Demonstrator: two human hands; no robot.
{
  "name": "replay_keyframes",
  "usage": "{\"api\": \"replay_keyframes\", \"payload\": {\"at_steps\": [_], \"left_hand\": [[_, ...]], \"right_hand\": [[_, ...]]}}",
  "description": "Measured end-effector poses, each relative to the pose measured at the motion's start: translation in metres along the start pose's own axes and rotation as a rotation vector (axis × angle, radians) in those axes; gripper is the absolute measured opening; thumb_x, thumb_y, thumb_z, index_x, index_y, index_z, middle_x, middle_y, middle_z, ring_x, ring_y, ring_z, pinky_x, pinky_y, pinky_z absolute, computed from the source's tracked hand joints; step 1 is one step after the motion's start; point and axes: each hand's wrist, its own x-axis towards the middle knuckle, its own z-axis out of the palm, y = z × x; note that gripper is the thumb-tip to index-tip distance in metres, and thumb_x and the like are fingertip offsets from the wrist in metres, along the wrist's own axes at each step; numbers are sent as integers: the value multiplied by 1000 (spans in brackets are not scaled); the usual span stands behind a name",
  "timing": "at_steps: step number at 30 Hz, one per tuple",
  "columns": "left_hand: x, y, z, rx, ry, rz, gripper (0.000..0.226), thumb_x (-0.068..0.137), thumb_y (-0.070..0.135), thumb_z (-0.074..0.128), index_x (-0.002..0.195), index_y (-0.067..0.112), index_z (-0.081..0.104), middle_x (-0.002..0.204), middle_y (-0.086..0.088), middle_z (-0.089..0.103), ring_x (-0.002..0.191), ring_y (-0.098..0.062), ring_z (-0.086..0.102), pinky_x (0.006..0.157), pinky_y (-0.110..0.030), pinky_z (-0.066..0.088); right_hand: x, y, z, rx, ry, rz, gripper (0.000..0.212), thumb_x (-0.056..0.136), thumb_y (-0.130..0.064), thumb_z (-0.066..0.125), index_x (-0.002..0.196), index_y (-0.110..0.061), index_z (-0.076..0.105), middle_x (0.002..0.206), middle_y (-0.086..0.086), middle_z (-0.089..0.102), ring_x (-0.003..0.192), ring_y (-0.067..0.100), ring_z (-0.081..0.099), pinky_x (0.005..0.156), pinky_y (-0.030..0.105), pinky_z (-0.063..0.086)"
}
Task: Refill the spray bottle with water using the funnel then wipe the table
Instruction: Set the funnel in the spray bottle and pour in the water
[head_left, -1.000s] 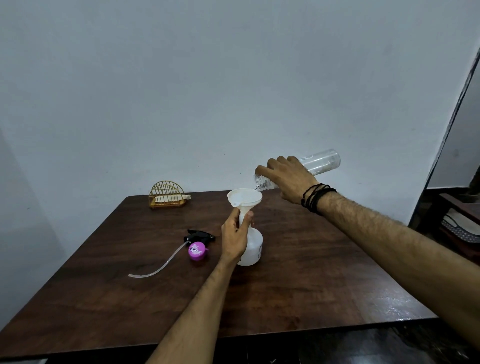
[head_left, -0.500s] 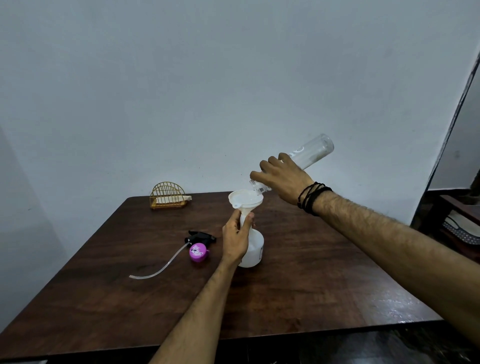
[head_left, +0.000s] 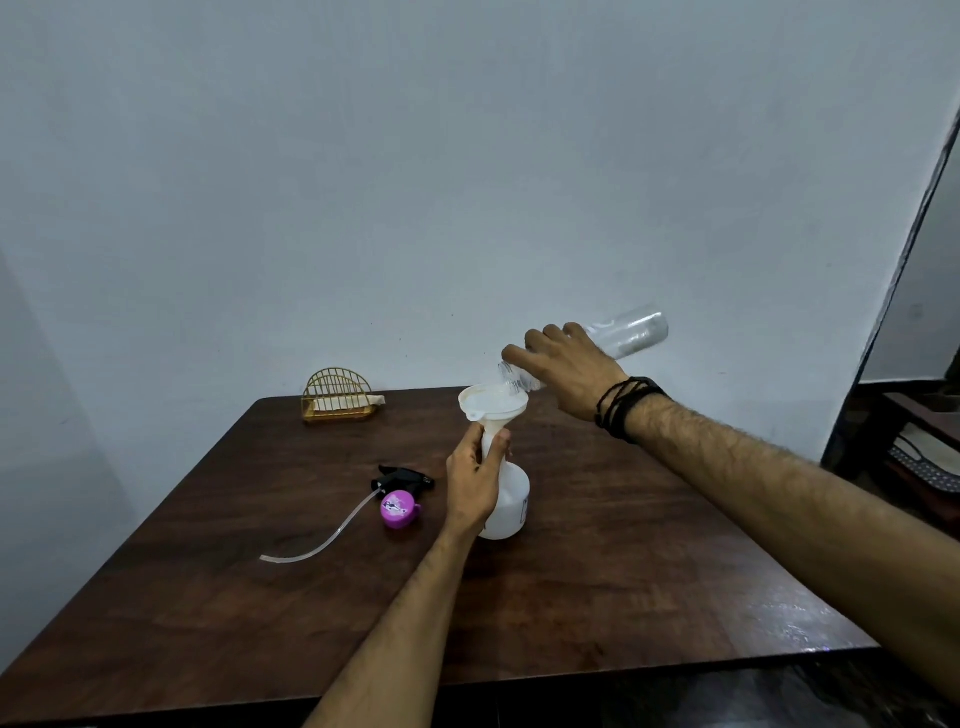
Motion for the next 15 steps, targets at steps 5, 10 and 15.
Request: {"api": "replay_keyframes", "payload": {"at_steps": [5, 10, 15], "left_hand": [[0, -2, 0, 6, -4, 3, 20, 98, 33, 61, 96, 14, 66, 81, -2, 70, 80, -18, 67, 75, -38, 54], [-1, -1, 0, 4, -1, 20, 15, 98, 30, 60, 103, 17, 66, 83, 0, 71, 81, -16, 69, 75, -32, 55], [-1, -1, 0, 12, 3, 5, 18, 98, 34, 60, 100, 17, 66, 82, -1, 70, 81, -16, 67, 74, -31, 54]], "right_hand": [[-12, 3, 16, 410, -92, 210, 67, 70, 0, 61, 128, -26, 39, 102, 3, 55, 89, 26, 55, 71, 39, 49], [-25, 6, 32, 885, -25, 567, 67, 66, -20, 82, 121, -20, 45, 102, 1, 64, 89, 24, 64, 69, 28, 51], [-48, 0, 50, 1099, 97, 853, 83, 54, -42, 94, 121, -18, 51, 108, -5, 63, 97, 13, 61, 78, 21, 46]]}}
